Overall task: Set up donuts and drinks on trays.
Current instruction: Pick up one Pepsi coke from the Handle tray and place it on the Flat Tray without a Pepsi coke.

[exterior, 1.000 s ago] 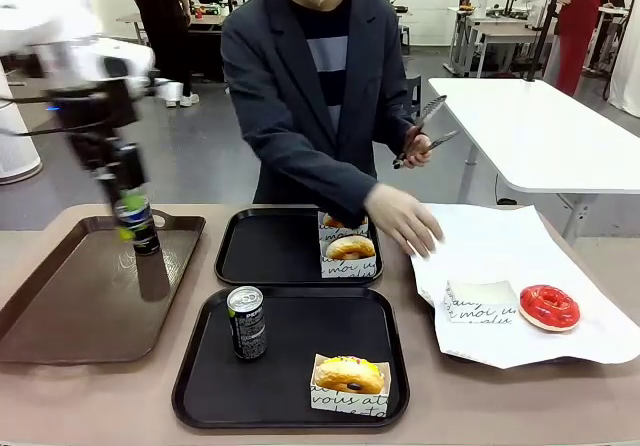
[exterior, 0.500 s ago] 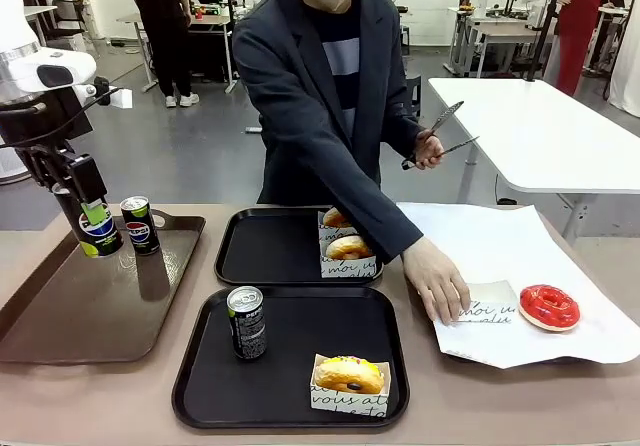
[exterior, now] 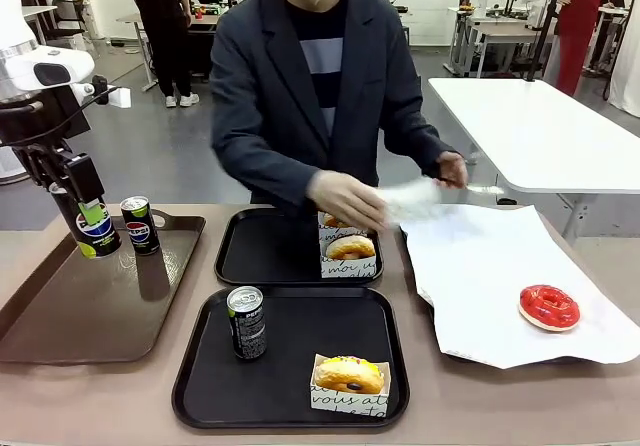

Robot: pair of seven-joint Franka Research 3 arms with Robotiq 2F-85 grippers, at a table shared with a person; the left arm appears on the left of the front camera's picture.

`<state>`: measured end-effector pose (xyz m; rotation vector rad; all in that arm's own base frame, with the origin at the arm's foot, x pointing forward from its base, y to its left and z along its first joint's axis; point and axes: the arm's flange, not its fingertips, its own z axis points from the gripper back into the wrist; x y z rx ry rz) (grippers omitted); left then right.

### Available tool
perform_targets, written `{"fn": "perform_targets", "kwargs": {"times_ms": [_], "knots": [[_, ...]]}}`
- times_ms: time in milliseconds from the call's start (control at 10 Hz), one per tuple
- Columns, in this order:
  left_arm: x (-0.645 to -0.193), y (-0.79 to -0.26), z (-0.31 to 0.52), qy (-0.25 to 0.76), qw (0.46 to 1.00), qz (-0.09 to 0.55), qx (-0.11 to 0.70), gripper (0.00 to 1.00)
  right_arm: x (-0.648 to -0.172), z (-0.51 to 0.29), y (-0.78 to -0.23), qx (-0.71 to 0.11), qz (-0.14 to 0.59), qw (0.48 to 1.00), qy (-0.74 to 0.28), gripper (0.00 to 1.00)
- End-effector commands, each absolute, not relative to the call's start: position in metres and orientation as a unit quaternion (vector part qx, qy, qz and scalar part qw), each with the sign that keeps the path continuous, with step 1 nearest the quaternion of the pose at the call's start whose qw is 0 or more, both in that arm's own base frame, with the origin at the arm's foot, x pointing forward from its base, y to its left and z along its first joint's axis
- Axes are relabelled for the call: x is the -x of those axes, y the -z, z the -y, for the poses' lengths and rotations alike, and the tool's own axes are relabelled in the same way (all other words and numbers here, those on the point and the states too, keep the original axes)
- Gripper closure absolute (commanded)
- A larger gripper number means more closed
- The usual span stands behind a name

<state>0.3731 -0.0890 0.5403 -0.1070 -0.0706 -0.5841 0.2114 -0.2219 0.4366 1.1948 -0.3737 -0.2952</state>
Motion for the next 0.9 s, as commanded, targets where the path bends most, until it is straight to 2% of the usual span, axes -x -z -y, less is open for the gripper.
{"fn": "perform_targets", "kwargs": {"times_ms": [0,700,800], "knots": [[-0.371,-0.544,0.088,0.291,0.955,0.037,0.046,0.41,-0.212,0.222,-0.436,-0.562,0.180,0.796,0.132,0.00],[-0.373,-0.540,0.089,0.288,0.956,0.035,0.053,0.41,-0.212,0.222,-0.436,-0.562,0.180,0.796,0.132,0.00],[-0.383,-0.540,0.098,0.312,0.948,0.030,0.061,0.41,-0.212,0.222,-0.436,-0.562,0.180,0.796,0.132,0.00]]}}
